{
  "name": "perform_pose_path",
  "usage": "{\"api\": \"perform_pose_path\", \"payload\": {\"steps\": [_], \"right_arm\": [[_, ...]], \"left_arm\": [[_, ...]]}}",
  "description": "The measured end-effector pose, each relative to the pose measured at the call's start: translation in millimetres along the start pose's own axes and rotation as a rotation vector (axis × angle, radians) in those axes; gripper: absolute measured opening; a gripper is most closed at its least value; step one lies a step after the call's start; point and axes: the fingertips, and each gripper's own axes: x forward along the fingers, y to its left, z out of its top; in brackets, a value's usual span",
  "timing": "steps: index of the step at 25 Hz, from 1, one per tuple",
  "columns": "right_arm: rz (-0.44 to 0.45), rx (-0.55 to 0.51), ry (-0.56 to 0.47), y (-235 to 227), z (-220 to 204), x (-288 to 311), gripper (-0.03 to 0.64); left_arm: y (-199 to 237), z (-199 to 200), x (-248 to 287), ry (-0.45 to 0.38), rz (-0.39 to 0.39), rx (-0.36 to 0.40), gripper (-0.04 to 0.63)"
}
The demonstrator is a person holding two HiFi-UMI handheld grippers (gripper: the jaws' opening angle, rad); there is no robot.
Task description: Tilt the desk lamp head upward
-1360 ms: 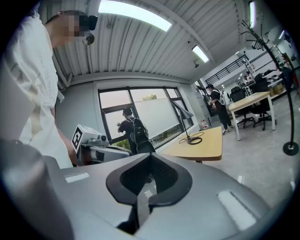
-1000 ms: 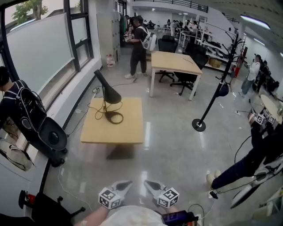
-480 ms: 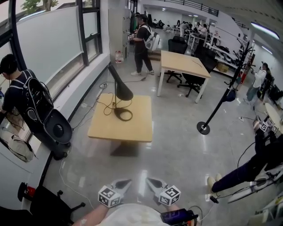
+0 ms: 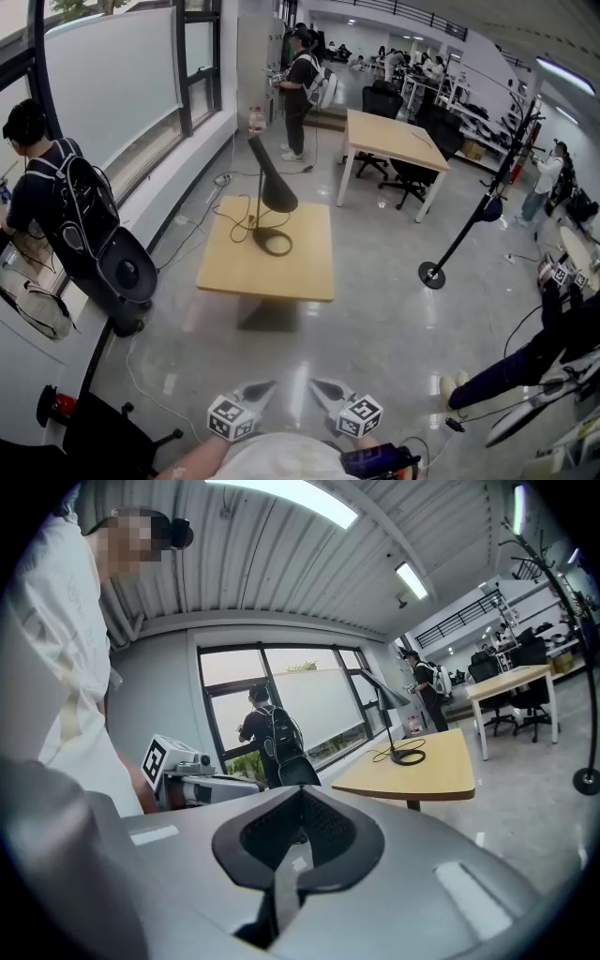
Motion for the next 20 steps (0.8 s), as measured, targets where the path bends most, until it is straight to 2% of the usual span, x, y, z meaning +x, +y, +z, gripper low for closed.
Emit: {"api": "perform_pose_path", "payload": {"steps": [7, 12, 20], "right_arm": [[-0.025, -0.042, 0.004, 7.8, 4.5, 25.0, 0.014], [-0.007, -0.067, 0.013, 21.6, 8.9, 41.0, 0.014], [-0.002, -0.062, 0.032, 17.0, 8.9, 60.1, 0.014]], "left_arm": [[32.9, 2.9, -28.6, -0.035, 0.028, 0.012, 0.000], [46.3, 3.4, -47.3, -0.039, 0.045, 0.018, 0.002], [59.2, 2.0, -49.1, -0.028, 0.044, 0.019, 0.000]]}}
